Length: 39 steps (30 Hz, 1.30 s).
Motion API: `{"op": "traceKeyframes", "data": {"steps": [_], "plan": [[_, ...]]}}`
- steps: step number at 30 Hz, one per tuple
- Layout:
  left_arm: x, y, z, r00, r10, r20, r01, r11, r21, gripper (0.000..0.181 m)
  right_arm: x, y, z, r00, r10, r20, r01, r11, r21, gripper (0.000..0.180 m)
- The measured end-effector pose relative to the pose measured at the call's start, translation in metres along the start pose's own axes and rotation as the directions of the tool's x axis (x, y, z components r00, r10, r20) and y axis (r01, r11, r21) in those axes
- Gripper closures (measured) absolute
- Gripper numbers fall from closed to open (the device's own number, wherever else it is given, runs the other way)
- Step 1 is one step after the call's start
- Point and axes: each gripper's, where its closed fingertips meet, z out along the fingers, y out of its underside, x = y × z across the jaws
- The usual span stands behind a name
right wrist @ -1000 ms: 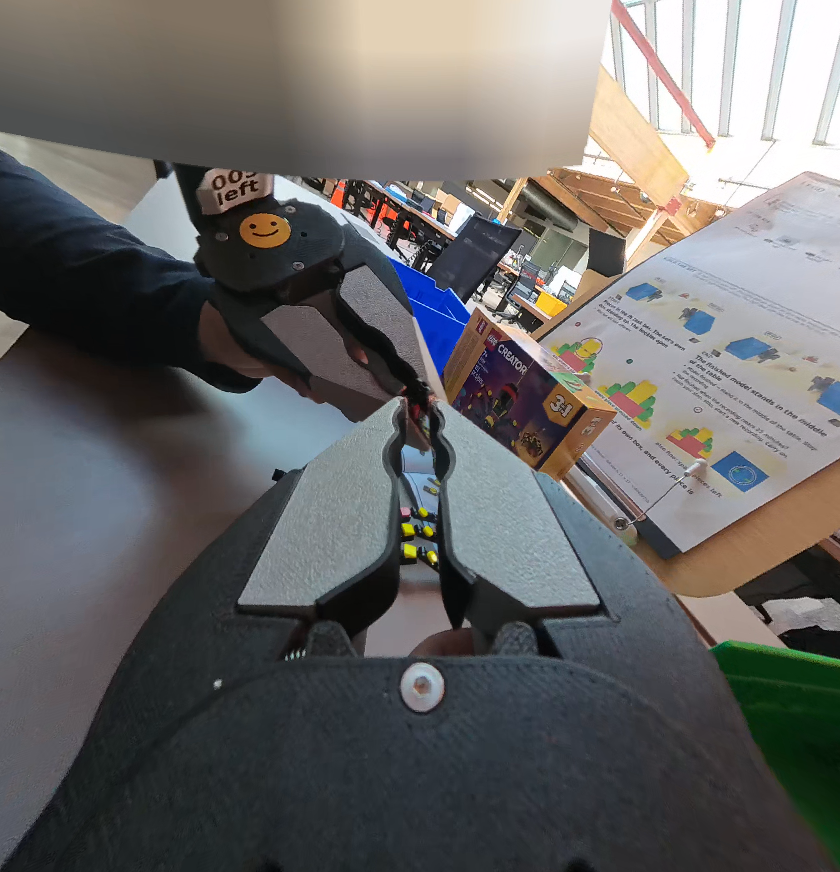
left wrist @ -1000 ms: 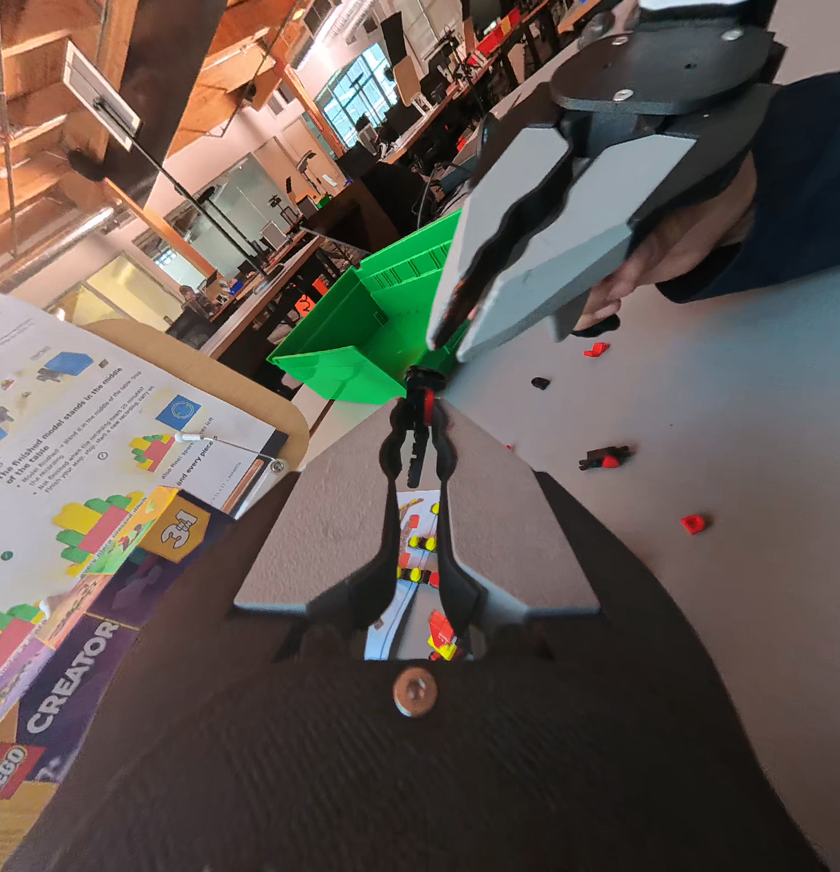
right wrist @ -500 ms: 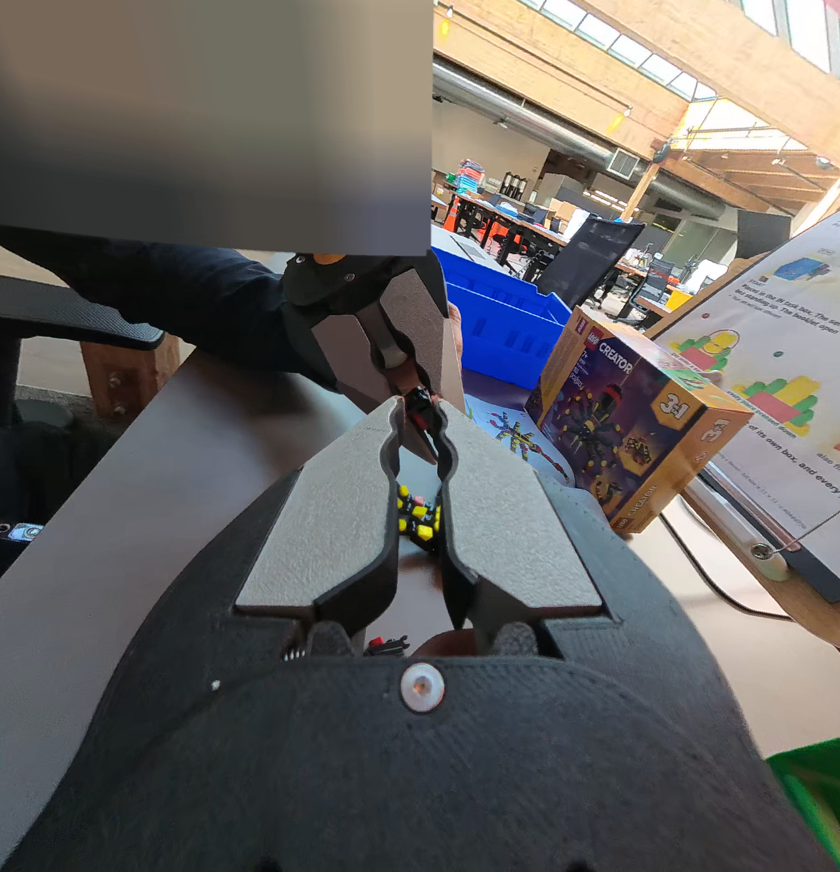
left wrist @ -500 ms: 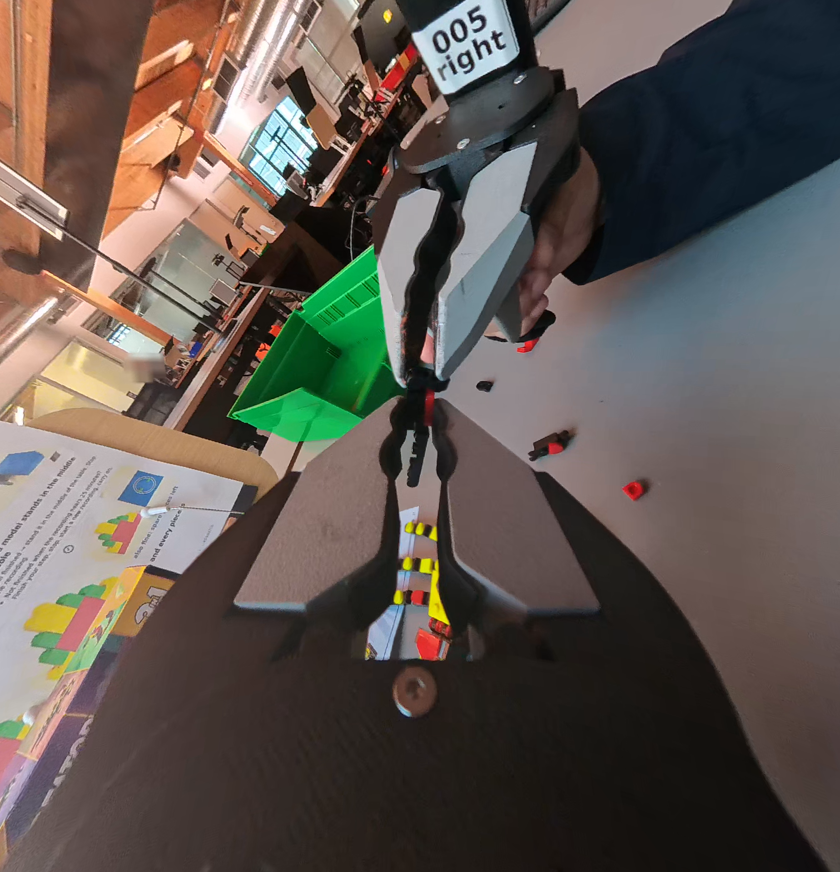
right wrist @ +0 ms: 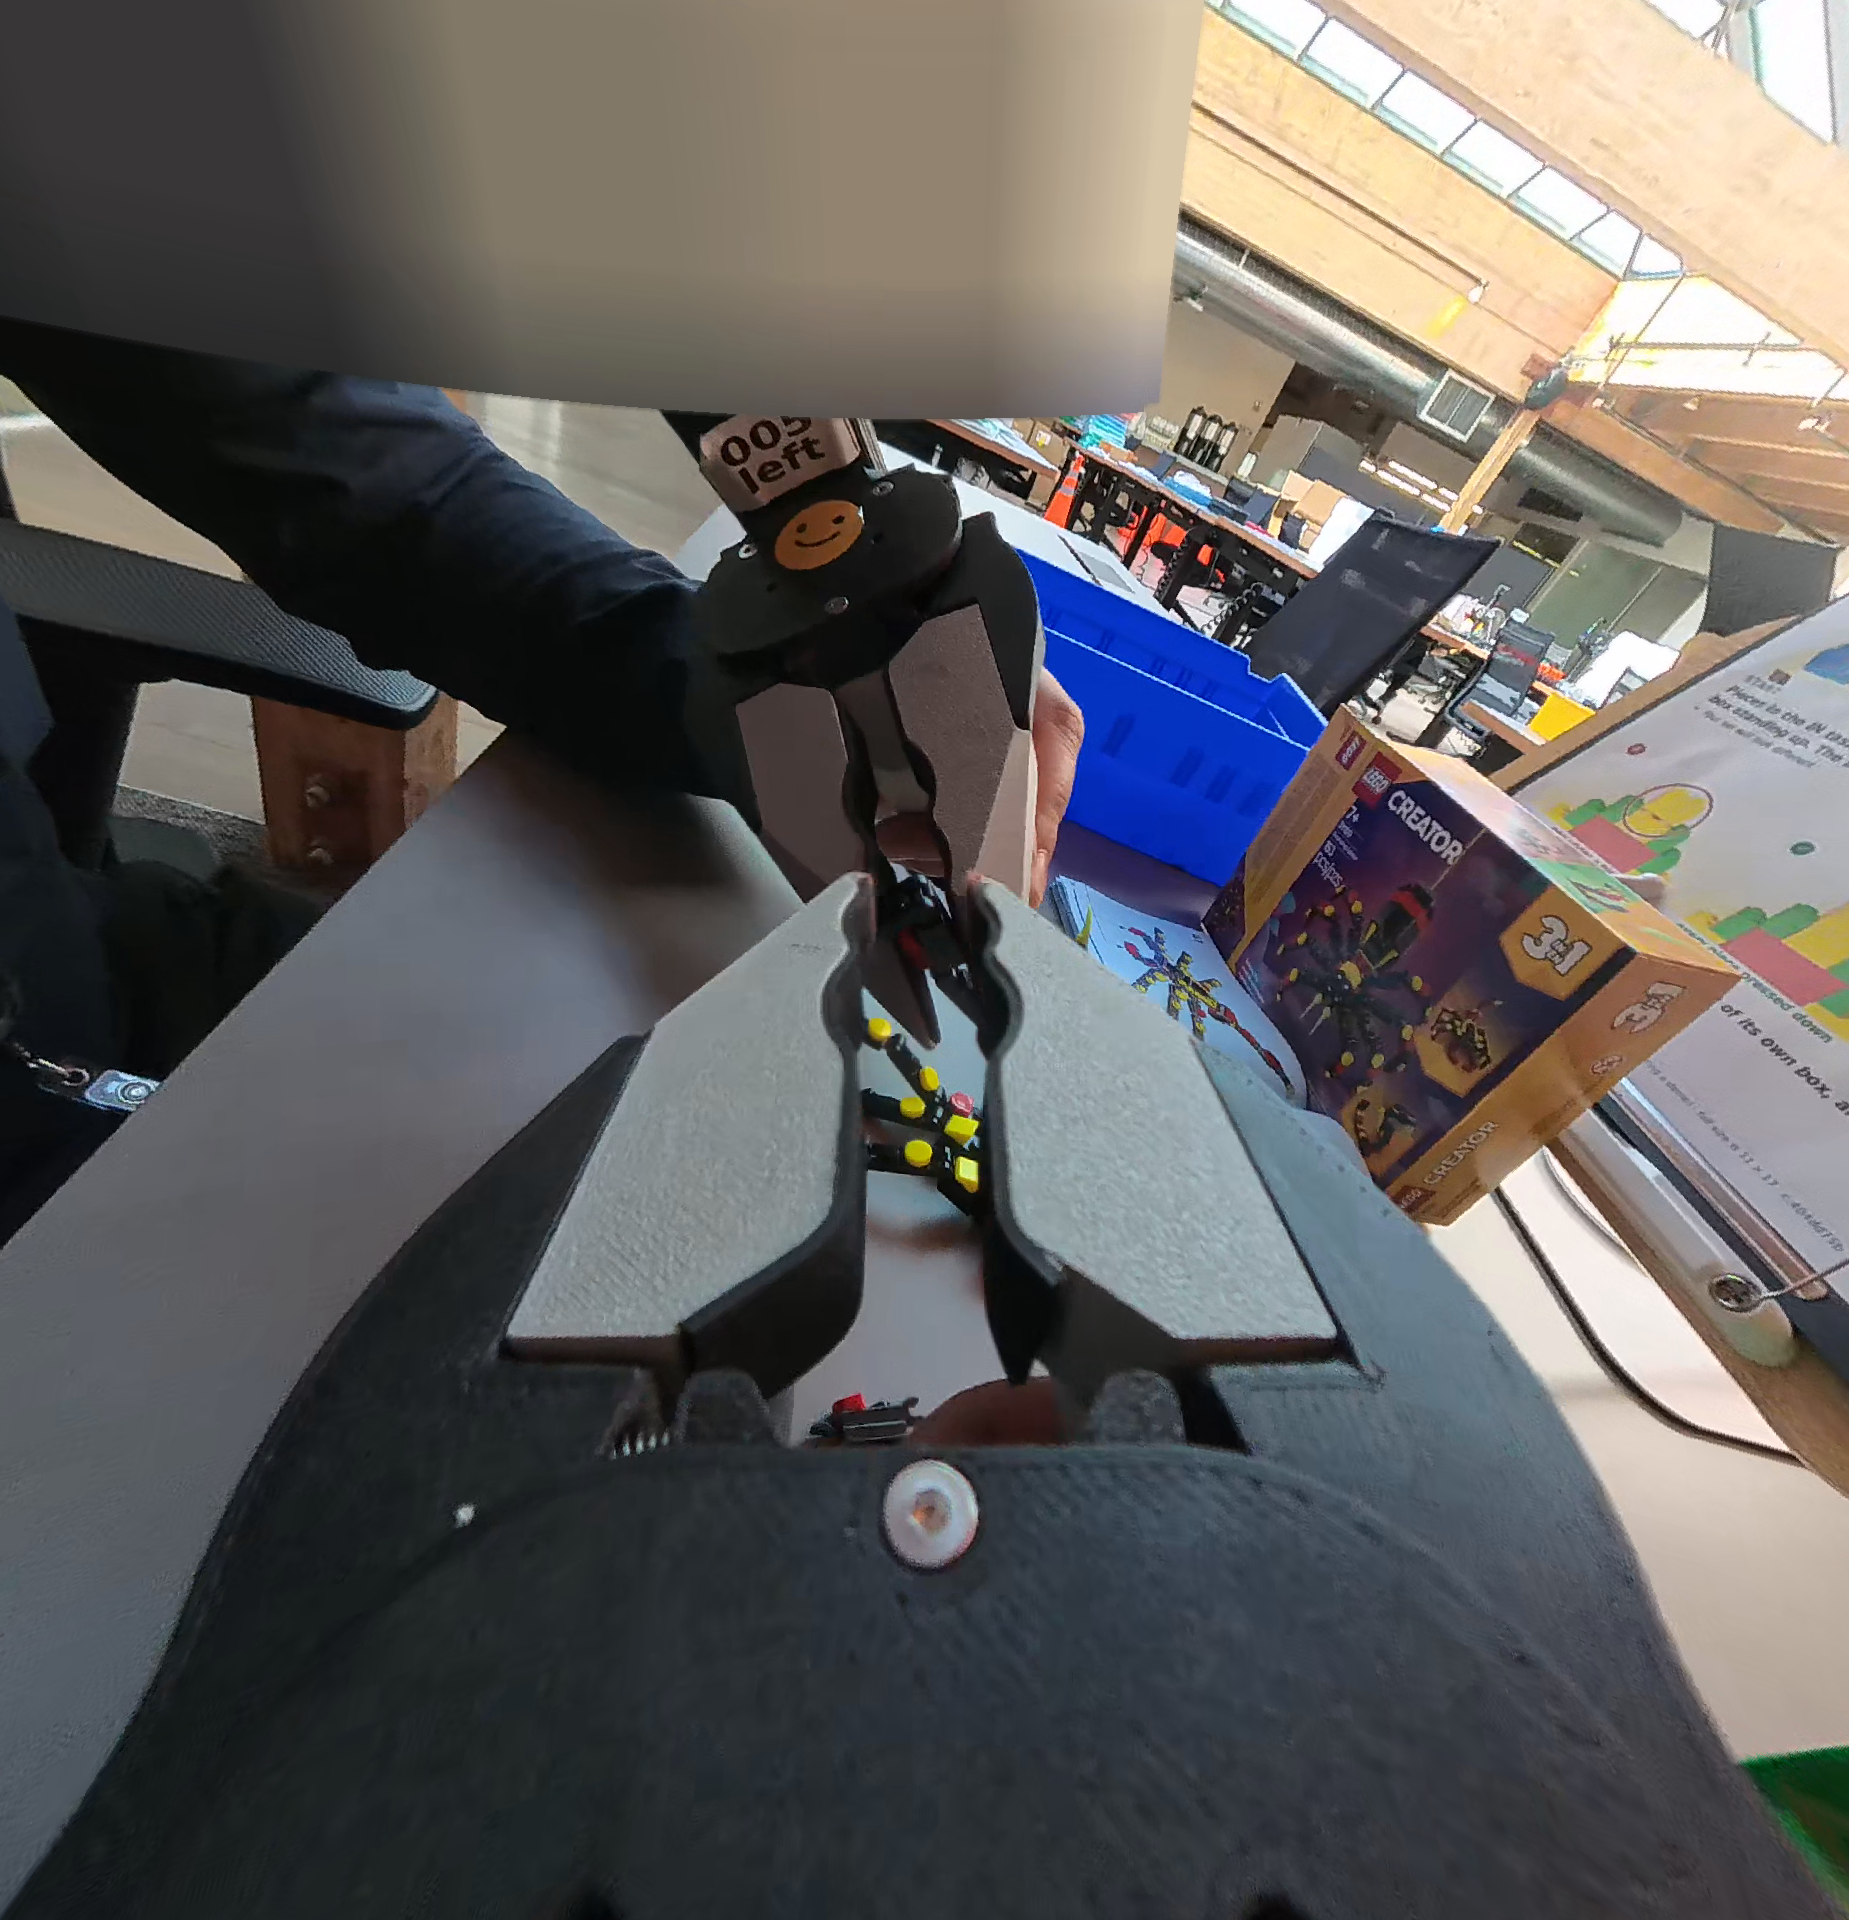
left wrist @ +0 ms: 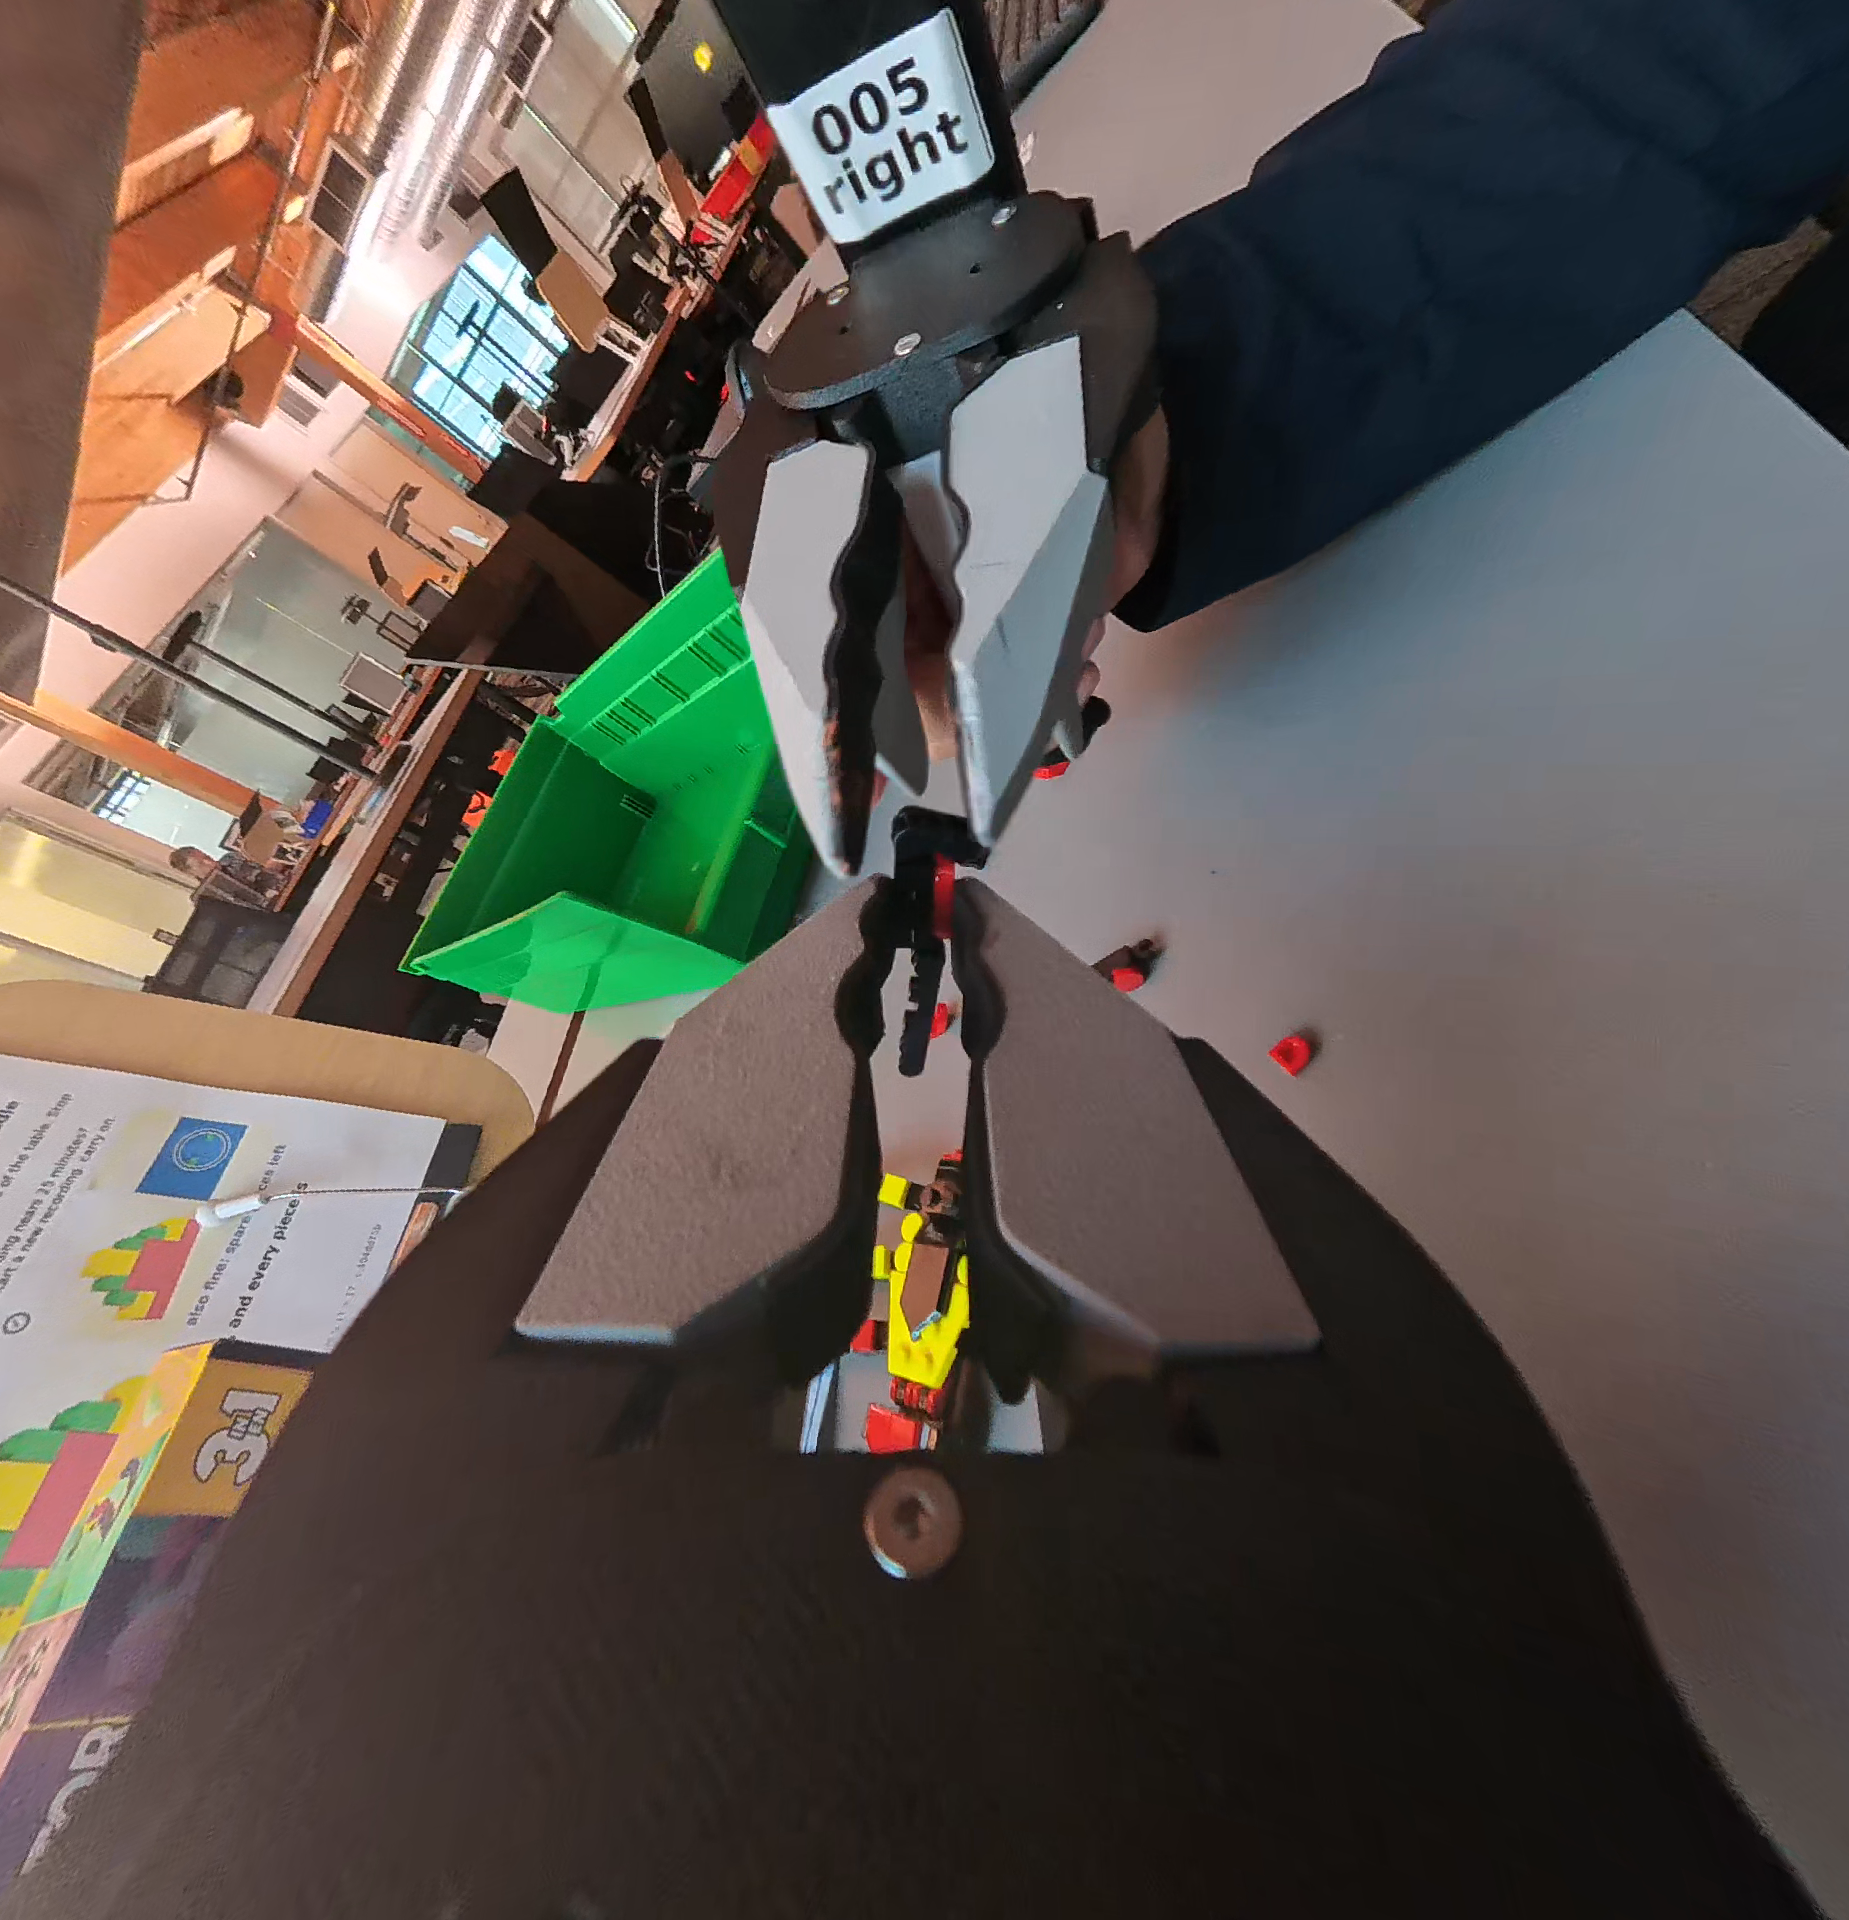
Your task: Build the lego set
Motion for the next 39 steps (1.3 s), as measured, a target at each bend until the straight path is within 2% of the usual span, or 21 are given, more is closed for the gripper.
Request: {"op": "traceKeyframes", "data": {"steps": [2,16,23,29,31,33,35,37,39], "plan": [[-0.001,0.000,-0.001,1.000,0.004,0.003,-0.004,1.000,0.004,0.174,-0.001,0.000,0.000,1.000,0.010,0.014,-0.010,1.000,0.005,0.172],[0.004,-0.007,-0.001,0.993,-0.098,-0.066,0.100,0.994,0.033,0.175,-0.007,-0.003,0.000,0.999,0.004,0.043,-0.005,1.000,0.029,0.169],[0.007,-0.003,0.002,0.994,-0.088,-0.069,0.089,0.996,0.013,0.174,-0.007,0.001,0.000,0.998,-0.060,0.032,0.061,0.998,-0.019,0.171],[0.008,-0.007,0.003,0.994,-0.084,-0.066,0.086,0.996,0.023,0.175,-0.006,-0.004,-0.002,0.997,-0.074,0.021,0.074,0.997,0.001,0.179],[0.006,-0.006,0.003,0.994,-0.089,-0.062,0.091,0.996,0.023,0.174,-0.005,-0.004,-0.001,0.998,-0.055,0.006,0.055,0.998,0.008,0.175],[0.004,-0.001,0.003,0.990,-0.118,-0.071,0.119,0.993,0.018,0.174,-0.006,0.001,0.001,0.999,-0.042,0.012,0.042,0.999,-0.015,0.161],[0.003,0.001,0.002,0.981,-0.168,-0.093,0.171,0.985,0.022,0.174,-0.006,0.004,0.002,0.998,-0.068,0.001,0.068,0.997,-0.034,0.159],[0.004,0.002,0.002,0.973,-0.202,-0.114,0.205,0.979,0.020,0.174,-0.002,0.006,0.003,0.992,-0.124,-0.033,0.122,0.991,-0.056,0.167],[0.005,0.000,0.002,0.962,-0.238,-0.134,0.242,0.970,0.015,0.174,0.000,0.006,0.001,0.979,-0.196,-0.056,0.192,0.978,-0.077,0.168]]}}
